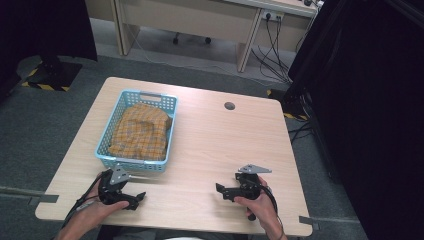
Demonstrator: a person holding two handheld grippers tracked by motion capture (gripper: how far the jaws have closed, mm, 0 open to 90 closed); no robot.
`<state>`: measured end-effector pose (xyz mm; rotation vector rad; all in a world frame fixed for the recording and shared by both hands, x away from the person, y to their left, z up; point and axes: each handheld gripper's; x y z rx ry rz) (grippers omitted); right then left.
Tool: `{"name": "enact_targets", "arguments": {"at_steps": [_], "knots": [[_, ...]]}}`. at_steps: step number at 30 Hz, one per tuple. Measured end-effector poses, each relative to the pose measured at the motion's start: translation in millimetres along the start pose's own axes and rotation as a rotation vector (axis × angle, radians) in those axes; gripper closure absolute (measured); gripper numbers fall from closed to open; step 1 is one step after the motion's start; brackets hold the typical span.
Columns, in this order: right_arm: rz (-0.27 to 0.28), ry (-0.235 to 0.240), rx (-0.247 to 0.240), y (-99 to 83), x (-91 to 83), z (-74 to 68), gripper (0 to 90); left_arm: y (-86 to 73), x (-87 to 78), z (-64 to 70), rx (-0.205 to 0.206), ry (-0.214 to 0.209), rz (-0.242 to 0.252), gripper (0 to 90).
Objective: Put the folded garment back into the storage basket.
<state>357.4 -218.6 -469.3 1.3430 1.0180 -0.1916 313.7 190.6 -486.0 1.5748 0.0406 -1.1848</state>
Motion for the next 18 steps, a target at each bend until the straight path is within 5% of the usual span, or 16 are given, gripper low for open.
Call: {"name": "enact_targets", "arguments": {"at_steps": [18], "knots": [[0.001,-0.003,0.013,-7.5,-6.5,3.2,6.6,0.0,0.0,0.0,0.000,0.000,0.000,0.0]]}}
Point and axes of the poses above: each handheld gripper's, and its own axes: x roughly forward along the jaws, y roughly out of its top, z roughly to its right, and after that the axes turned 8 degrees about -y, right-handed
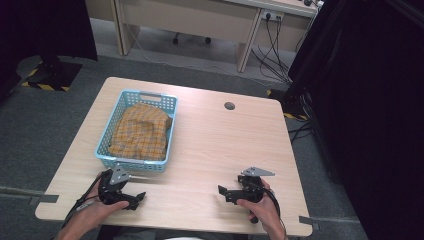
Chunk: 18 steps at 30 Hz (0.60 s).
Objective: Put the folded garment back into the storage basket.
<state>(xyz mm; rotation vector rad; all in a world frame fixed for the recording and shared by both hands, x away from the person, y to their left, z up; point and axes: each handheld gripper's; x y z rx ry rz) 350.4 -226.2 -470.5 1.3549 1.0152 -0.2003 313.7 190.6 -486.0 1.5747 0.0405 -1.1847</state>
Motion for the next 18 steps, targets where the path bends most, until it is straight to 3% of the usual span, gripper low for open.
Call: {"name": "enact_targets", "arguments": {"at_steps": [18], "knots": [[0.008,0.003,0.013,-7.7,-7.3,2.1,6.6,0.0,0.0,0.0,0.000,0.000,0.000,0.0]]}}
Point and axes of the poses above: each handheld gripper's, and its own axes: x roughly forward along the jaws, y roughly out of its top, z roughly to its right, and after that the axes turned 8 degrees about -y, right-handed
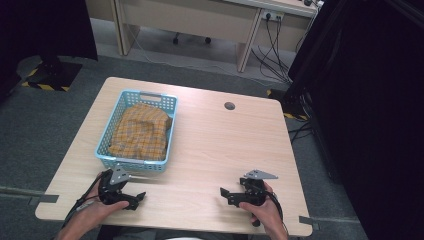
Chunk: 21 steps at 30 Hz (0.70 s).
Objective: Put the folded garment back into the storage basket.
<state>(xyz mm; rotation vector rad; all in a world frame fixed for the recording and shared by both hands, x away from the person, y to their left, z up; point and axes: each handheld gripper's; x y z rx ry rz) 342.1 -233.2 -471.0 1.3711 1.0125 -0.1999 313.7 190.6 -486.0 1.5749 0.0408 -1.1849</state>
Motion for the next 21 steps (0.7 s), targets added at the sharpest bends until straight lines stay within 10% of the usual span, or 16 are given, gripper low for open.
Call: {"name": "enact_targets", "arguments": {"at_steps": [21], "knots": [[0.008,-0.017,0.024,-12.0,-10.2,7.0,6.6,0.0,0.0,0.0,0.000,0.000,0.001,0.0]]}}
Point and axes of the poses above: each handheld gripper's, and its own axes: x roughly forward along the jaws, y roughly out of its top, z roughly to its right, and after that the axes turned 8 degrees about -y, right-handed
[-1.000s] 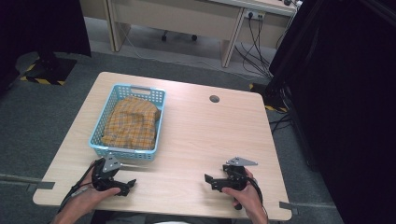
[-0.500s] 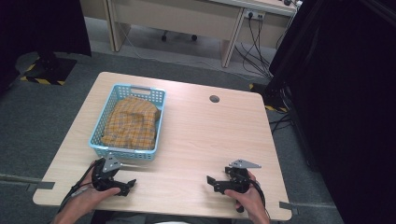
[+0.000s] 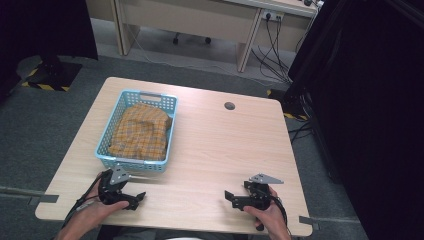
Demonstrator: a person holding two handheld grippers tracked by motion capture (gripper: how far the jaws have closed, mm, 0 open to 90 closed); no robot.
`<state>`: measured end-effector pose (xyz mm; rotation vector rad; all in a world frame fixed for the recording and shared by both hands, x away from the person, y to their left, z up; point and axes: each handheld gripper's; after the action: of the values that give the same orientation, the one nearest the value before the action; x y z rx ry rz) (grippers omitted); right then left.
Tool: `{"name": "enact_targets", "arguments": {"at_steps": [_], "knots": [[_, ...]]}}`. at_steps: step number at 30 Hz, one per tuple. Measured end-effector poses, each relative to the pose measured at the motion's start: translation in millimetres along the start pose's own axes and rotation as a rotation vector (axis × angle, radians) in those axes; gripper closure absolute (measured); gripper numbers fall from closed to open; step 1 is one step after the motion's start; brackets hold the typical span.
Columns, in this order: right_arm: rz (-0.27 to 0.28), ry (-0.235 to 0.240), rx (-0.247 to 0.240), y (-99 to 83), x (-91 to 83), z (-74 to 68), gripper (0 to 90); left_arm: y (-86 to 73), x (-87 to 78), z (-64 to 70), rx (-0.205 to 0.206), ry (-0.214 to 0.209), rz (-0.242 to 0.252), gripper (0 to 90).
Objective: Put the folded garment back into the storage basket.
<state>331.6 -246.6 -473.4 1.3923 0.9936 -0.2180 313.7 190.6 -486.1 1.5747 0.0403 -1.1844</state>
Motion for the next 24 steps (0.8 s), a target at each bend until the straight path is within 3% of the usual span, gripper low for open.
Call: {"name": "enact_targets", "arguments": {"at_steps": [24], "knots": [[0.017,-0.009,0.026,-12.7,-13.9,6.6,6.6,0.0,0.0,0.0,0.000,0.000,0.000,0.0]]}}
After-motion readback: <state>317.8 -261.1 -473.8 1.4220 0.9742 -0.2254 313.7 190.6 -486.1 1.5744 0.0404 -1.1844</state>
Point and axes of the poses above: each handheld gripper's, and its own axes: x roughly forward along the jaws, y roughly out of its top, z roughly to its right, and after that the axes turned 8 degrees about -y, right-handed
